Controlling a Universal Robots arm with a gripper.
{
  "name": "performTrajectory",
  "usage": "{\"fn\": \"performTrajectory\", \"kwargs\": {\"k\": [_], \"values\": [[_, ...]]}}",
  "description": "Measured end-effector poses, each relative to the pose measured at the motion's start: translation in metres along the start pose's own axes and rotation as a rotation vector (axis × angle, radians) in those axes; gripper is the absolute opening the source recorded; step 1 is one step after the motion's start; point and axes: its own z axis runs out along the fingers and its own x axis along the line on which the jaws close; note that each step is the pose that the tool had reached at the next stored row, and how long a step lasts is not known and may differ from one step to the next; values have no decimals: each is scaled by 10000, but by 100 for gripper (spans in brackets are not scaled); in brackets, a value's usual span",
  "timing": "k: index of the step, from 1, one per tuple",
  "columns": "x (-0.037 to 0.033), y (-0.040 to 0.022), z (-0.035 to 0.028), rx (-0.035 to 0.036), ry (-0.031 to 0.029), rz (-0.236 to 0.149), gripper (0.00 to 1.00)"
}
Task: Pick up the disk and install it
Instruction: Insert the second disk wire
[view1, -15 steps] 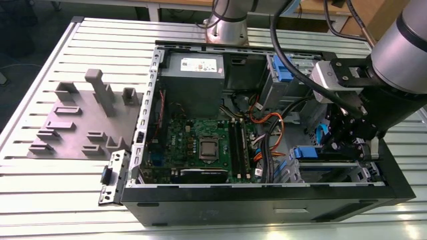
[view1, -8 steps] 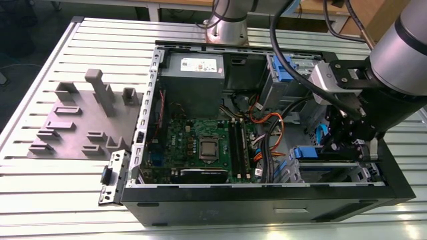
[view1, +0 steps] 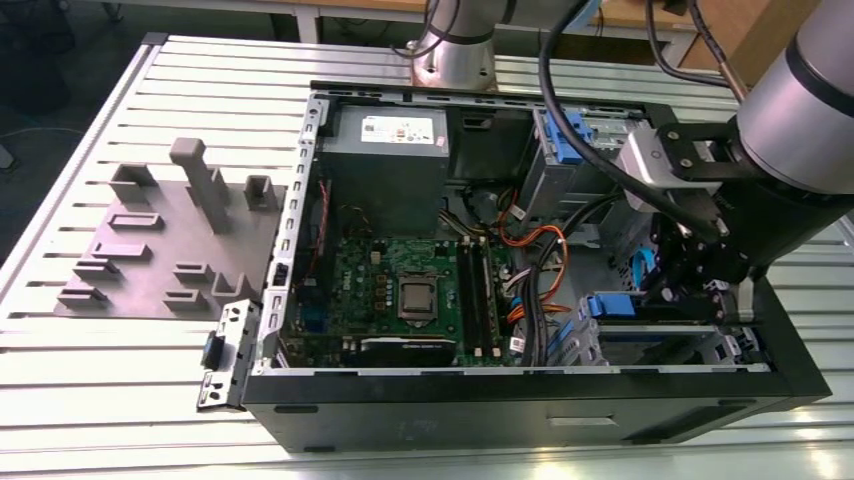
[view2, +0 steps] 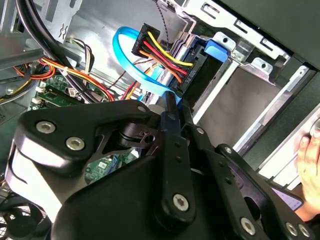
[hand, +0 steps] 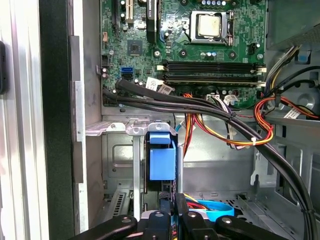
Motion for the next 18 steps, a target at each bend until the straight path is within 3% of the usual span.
{"fn": "performTrajectory", "kwargs": {"k": [7, 18], "values": [[18, 3, 43, 0, -1, 1, 16], [23, 4, 61, -2, -16, 1, 16]]}}
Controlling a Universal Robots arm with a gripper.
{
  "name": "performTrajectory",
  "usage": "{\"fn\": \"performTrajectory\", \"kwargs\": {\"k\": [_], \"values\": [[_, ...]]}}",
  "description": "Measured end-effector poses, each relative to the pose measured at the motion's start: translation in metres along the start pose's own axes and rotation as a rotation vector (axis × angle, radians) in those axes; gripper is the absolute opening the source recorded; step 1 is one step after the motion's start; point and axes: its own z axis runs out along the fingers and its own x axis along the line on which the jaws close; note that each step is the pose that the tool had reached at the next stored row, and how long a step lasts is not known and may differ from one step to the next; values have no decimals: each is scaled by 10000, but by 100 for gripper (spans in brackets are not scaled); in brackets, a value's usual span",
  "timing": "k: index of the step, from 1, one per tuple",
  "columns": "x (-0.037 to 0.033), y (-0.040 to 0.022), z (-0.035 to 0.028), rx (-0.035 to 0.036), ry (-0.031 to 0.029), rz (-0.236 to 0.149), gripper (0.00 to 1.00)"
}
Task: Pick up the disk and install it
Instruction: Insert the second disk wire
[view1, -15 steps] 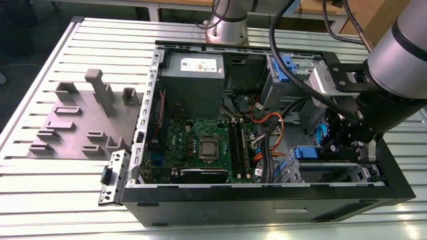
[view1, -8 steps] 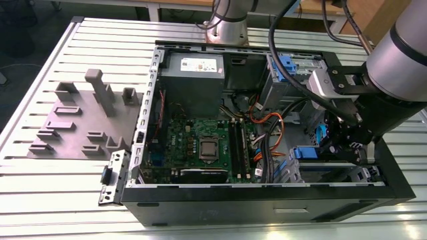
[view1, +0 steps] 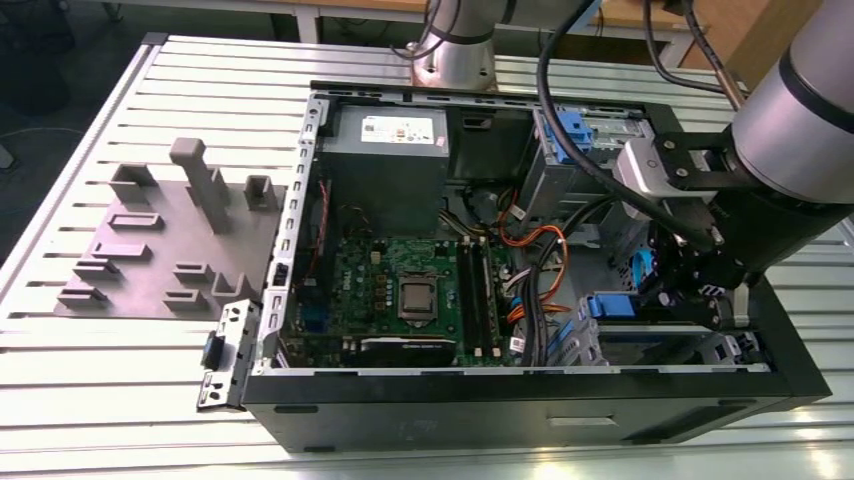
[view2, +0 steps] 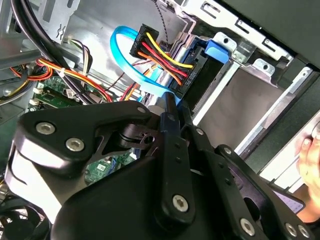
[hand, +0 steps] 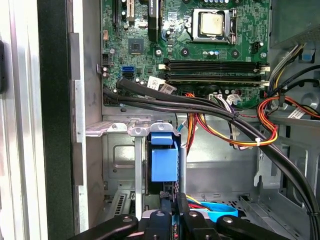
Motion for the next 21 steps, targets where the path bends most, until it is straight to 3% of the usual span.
{"fn": "performTrajectory", "kwargs": {"k": [2, 3, 9, 11, 13, 21], "values": [[0, -1, -15, 2, -18, 2, 17], [-2, -3, -37, 1, -9, 1, 23], [-11, -14, -185, -8, -2, 1, 23], [-11, -14, -185, -9, -5, 1, 22], [-11, -14, -185, -9, -6, 1, 11], [-11, -14, -186, -9, -6, 2, 11]]}}
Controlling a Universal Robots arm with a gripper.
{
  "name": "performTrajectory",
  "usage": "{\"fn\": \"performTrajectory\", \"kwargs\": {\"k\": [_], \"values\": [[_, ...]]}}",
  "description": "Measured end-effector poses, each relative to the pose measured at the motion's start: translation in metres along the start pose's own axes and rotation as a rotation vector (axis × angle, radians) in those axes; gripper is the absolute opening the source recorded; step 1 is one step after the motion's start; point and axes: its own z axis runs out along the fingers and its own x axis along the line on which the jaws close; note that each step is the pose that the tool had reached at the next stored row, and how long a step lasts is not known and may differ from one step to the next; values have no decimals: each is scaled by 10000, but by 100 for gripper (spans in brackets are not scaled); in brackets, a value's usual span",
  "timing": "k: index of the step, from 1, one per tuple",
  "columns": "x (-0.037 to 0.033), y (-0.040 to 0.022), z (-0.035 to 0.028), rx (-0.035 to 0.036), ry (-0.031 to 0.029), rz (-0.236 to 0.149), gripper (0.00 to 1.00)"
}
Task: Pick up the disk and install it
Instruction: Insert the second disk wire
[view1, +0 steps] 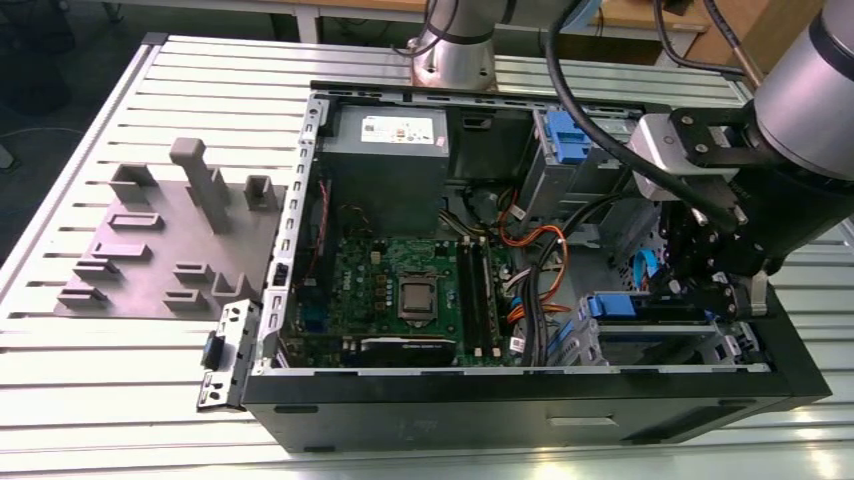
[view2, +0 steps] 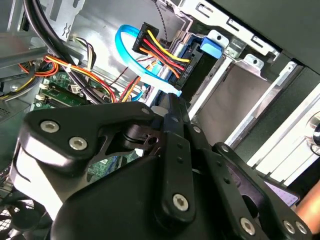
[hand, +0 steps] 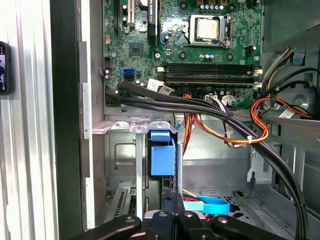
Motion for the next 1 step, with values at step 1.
{"fn": "performTrajectory", "kwargs": {"k": [1], "values": [[0, 0, 0, 0, 0, 0, 11]]}}
